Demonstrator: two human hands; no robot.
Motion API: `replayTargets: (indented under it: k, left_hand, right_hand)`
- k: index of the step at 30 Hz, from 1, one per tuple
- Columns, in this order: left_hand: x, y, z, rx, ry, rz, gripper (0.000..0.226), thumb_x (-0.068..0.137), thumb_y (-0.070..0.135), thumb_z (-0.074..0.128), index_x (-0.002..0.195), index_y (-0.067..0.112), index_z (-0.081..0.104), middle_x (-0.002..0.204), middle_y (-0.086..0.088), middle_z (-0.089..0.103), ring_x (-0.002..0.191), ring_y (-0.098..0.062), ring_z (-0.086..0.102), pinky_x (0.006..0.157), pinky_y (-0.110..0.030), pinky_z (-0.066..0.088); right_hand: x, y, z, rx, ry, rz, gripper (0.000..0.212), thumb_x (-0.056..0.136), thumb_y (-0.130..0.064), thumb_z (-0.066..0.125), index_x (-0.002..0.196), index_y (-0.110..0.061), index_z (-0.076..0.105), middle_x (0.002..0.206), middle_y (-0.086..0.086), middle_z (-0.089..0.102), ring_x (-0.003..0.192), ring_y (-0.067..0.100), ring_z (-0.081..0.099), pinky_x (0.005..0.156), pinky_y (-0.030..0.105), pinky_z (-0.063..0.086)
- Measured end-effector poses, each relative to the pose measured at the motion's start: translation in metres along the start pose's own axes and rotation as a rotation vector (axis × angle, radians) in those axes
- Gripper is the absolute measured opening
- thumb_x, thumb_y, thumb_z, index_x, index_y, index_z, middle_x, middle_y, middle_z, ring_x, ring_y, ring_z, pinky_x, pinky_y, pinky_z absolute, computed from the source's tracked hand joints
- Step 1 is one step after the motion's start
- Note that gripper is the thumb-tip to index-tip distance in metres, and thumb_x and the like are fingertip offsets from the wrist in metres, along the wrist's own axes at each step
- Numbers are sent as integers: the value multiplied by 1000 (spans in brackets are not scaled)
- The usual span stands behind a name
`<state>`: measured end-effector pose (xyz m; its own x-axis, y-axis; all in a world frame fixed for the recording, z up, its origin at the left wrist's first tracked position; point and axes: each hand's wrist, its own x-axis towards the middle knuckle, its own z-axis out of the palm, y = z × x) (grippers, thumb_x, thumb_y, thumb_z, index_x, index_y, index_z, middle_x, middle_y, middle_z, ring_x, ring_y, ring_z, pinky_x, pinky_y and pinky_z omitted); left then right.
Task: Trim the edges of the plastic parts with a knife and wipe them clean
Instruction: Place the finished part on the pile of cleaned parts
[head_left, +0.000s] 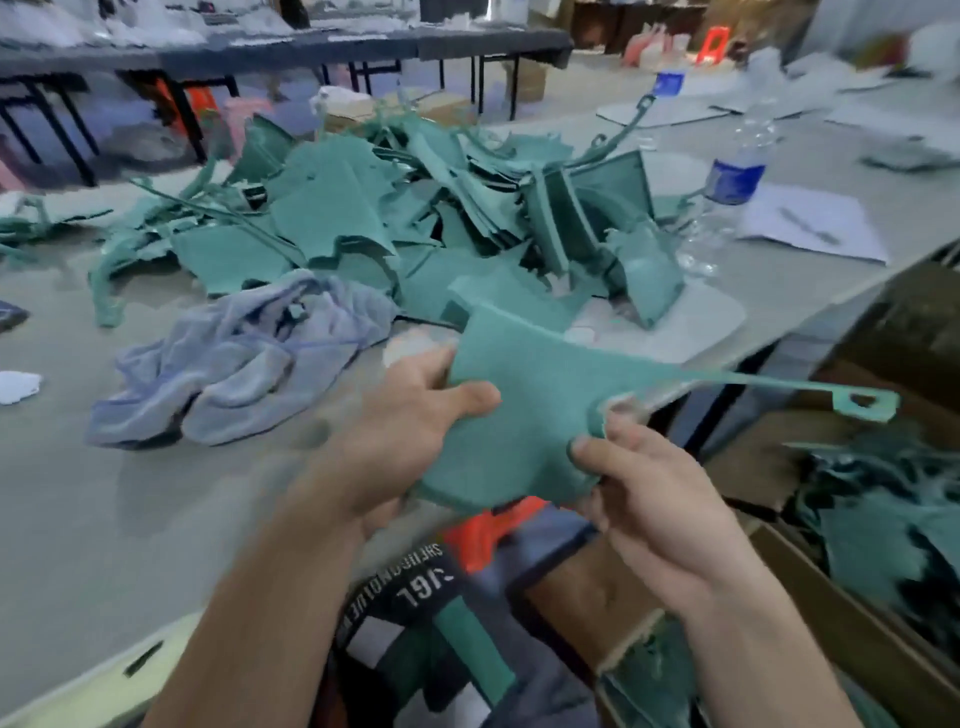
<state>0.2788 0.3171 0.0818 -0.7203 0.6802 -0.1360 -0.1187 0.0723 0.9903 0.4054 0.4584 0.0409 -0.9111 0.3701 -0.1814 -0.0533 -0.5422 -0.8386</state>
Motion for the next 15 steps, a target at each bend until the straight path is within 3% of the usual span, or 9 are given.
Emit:
replayTargets:
  k: [2,5,10,11,13,15]
  left_hand:
    - [2,-13,31,69,-105,-56,21,93,-1,60,109,9,70,101,-15,77,85,-29,73,73,-39,58]
    - [4,-39,77,149,-293,-156,23,92,-4,58,103,12,71,87,-4,78,68,-16,71,56,-25,54]
    - [11,-113,158,290,-442,-264,48,85,-16,48,125,7,61,101,-10,67,71,-15,60,57,-21,49]
    - [11,-131,173,232,-419,-332,52,86,-17,47,130,7,58,106,-11,65,73,-15,61,59,-21,52]
    - [8,-166,197,85,-374,-513,54,92,-11,48,140,12,50,123,-11,64,94,-20,66,82,-34,58]
    - [1,-195,211,3,-398,-623,53,98,2,51,148,16,44,137,-9,61,120,-24,61,99,-43,49]
  right_hand:
    - [-26,10,-30,36,123,12,33,94,7,47,117,3,71,116,20,74,100,30,75,76,34,63]
    - [-58,34,-74,137,298,89,39,93,10,46,96,-7,81,109,19,76,88,28,77,62,33,63]
    - [-90,88,-150,478,695,216,30,94,9,46,110,-4,68,100,15,78,81,29,77,54,35,61]
    - [-96,98,-164,500,775,248,27,94,8,47,110,-4,65,93,14,78,77,27,75,52,34,60]
    - [-107,116,-192,505,909,323,23,93,9,49,106,-4,62,80,14,76,69,26,69,47,31,58]
    - [-115,126,-219,555,964,384,24,93,9,48,111,-1,60,80,18,72,67,29,67,44,31,57]
